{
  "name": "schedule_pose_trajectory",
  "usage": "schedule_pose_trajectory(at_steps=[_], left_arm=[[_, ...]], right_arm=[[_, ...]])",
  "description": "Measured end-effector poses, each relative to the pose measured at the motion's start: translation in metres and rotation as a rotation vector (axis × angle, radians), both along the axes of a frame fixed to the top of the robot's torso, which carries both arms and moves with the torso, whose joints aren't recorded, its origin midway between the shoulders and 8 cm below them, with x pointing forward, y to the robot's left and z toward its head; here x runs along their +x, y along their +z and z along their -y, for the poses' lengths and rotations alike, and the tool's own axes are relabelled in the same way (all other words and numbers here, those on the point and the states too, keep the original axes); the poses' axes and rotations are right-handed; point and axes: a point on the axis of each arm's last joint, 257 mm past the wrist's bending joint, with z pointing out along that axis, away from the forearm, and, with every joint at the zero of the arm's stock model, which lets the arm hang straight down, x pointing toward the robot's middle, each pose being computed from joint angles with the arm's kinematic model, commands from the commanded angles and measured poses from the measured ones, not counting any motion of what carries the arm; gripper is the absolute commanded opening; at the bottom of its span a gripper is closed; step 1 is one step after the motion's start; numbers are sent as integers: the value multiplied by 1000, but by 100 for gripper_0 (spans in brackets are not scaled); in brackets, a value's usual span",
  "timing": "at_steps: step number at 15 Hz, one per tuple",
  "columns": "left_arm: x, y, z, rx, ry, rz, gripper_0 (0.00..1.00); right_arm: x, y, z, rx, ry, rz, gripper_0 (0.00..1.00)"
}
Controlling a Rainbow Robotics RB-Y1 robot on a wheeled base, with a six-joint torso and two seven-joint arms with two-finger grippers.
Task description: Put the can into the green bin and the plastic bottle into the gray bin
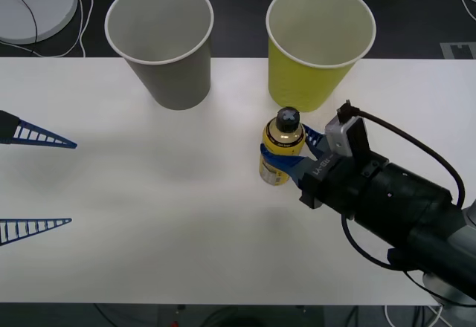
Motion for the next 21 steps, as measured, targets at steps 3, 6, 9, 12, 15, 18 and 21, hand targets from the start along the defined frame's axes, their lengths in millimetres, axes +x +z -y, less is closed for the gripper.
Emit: schedule_pose_trajectory(at_steps=[3,6,9,12,15,18,21], left_arm=[[0,0,0,0,0,0,100],[0,0,0,0,0,0,100],[0,0,0,0,0,0,100],[0,0,0,0,0,0,100],[0,0,0,0,0,0,100],[0,0,0,0,0,0,100],[0,0,0,0,0,0,100]], right_arm=[[-13,16,-1,5,-56,-42,0],[-24,29,-2,0,-99,-84,0],[-18,21,11,-49,-164,-133,0],[-11,20,14,-85,-194,-160,0],[-4,22,15,-120,-224,-192,0],[0,33,5,-121,-221,-221,0],[-2,53,-19,-92,-167,-226,0]])
